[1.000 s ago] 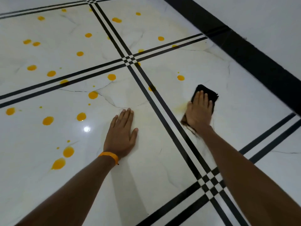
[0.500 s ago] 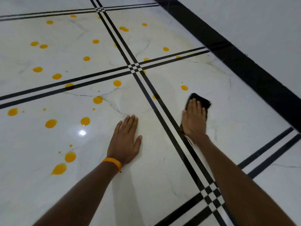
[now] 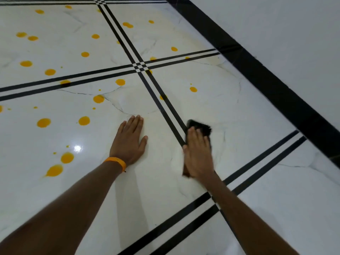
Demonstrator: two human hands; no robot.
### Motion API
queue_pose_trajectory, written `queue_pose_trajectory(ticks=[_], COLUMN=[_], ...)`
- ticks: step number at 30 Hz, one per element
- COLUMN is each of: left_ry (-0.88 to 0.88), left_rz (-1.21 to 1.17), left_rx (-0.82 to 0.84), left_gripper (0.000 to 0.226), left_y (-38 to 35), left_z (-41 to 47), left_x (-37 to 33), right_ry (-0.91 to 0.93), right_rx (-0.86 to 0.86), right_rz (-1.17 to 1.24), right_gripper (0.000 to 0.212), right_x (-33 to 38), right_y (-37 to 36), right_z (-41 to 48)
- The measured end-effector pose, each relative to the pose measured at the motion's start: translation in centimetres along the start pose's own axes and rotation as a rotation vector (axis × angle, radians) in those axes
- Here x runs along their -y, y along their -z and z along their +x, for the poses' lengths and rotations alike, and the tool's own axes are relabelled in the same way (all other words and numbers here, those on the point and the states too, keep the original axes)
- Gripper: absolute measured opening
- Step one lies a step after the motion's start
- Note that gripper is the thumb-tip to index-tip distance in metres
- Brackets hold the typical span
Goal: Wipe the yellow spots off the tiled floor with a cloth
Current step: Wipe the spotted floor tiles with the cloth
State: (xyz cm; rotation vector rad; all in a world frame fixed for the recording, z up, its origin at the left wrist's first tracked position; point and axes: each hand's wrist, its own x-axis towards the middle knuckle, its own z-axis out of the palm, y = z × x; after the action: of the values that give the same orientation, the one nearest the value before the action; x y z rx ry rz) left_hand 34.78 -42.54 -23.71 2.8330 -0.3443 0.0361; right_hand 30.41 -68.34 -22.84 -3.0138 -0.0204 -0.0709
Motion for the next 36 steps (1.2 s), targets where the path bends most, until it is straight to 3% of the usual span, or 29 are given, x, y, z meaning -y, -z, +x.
queue_pose_trajectory(ticks=[2, 3, 5, 8, 9, 11, 14, 15, 16, 20, 22, 26, 28, 30, 32, 36], left_ry=[-0.003, -0.006, -0.003, -0.002, 0.005, 0.036, 0.05, 0.041, 0.028, 0.004, 0.024, -0.053, -0.017, 0.092, 0.225, 0.385], left_rz=[-0.006, -0.007, 0.01, 0.045, 0.053, 0.05, -0.001, -0.024, -0.043, -0.074, -0.08, -0.034, -0.057, -0.077, -0.034, 0.041], left_rx=[-0.001, 0.005, 0.009, 0.022, 0.033, 0.051, 0.033, 0.033, 0.032, 0.022, 0.029, -0.007, -0.073, -0.159, -0.211, -0.178], left_gripper=[0.075, 0.075, 0.075, 0.076, 0.076, 0.071, 0.063, 0.065, 0.069, 0.073, 0.076, 0.071, 0.063, 0.059, 0.058, 0.059], left_y=[0.0, 0.1, 0.1, -0.1, -0.1, -0.1, 0.2, 0.2, 0.3, 0.2, 0.6, 3.2, 4.4, 5.6, 6.8, 8.1], left_z=[-0.1, -0.1, -0.3, -0.3, -0.4, -0.4, -2.1, -3.2, -4.8, -10.2, -11.5, -14.4, -17.2, -19.7, -21.5, -21.9], left_x=[0.1, 0.1, 0.0, -0.5, -0.7, -1.3, -1.9, -2.0, -1.8, -1.8, -2.2, -0.4, 3.0, 7.5, 12.3, 18.3], right_ry=[0.374, 0.465, 0.369, -0.115, -0.189, -0.11, 0.302, 0.363, 0.346, -0.122, -0.035, 0.363, 0.304, 0.163, 0.133, 0.494], right_rx=[0.129, 0.177, 0.163, 0.047, 0.021, 0.005, 0.112, 0.145, 0.148, 0.042, 0.034, 0.166, 0.169, 0.113, 0.091, 0.112], right_rz=[0.018, 0.05, 0.049, -0.013, -0.034, -0.031, 0.024, 0.045, 0.055, -0.041, -0.052, 0.02, 0.031, 0.013, 0.02, 0.042], right_gripper=[0.063, 0.063, 0.063, 0.07, 0.071, 0.068, 0.063, 0.064, 0.066, 0.073, 0.071, 0.069, 0.072, 0.073, 0.073, 0.067], right_x=[2.0, 1.2, -2.1, -5.8, -4.5, -0.7, 1.5, 0.5, -0.4, -0.4, 4.0, 8.7, 8.2, 8.6, 11.1, 16.6], right_y=[0.2, 0.7, 1.0, 1.2, 1.0, 0.0, 0.1, 0.5, 0.5, -0.1, -0.7, -0.4, -0.5, -0.8, -1.4, -2.4], right_z=[-4.6, -5.7, -5.4, -3.3, -3.6, -5.5, -8.2, -7.7, -7.1, -6.3, -7.8, -10.2, -10.1, -9.9, -9.5, -7.9])
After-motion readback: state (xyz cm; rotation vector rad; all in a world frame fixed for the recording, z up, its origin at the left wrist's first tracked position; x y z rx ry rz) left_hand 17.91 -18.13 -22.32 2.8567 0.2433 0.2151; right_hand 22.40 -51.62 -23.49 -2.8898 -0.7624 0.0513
